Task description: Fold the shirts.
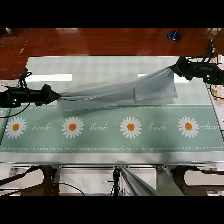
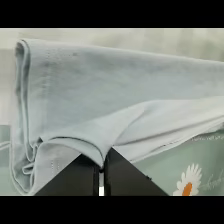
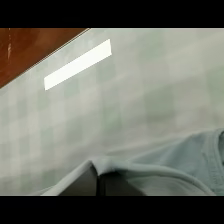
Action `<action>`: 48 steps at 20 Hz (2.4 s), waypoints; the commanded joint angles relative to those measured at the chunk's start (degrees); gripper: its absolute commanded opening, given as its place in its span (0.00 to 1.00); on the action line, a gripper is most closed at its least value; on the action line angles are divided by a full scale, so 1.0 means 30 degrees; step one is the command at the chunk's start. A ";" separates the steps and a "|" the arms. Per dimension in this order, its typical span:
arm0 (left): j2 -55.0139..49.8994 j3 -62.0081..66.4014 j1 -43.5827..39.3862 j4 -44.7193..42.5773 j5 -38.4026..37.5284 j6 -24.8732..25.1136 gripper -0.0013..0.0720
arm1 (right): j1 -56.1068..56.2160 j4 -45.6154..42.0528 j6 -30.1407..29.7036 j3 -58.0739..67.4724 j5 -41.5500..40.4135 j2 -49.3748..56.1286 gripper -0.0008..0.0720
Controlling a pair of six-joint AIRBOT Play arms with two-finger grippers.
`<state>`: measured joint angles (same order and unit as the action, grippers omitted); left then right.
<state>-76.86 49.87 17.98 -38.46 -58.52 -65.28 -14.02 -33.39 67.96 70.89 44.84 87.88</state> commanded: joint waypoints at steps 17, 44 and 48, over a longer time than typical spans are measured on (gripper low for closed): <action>-0.2018 0.2368 0.2506 -0.0044 -0.0627 0.0874 0.77 | -0.1319 -0.3708 0.0291 0.2382 0.2091 0.1231 0.57; -0.2047 0.7329 -0.1239 -0.3053 -0.3869 0.0452 0.77 | -0.2076 -0.5508 0.1151 0.6521 1.0025 0.7912 0.82; -0.2062 0.7329 -0.1632 -0.3045 -0.3854 0.0452 0.77 | -0.0160 -0.5493 0.0940 0.6521 1.0112 0.8502 0.79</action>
<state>-83.00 71.81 13.78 -47.62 -70.08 -63.96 -17.82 -48.75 71.31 90.52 75.37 112.25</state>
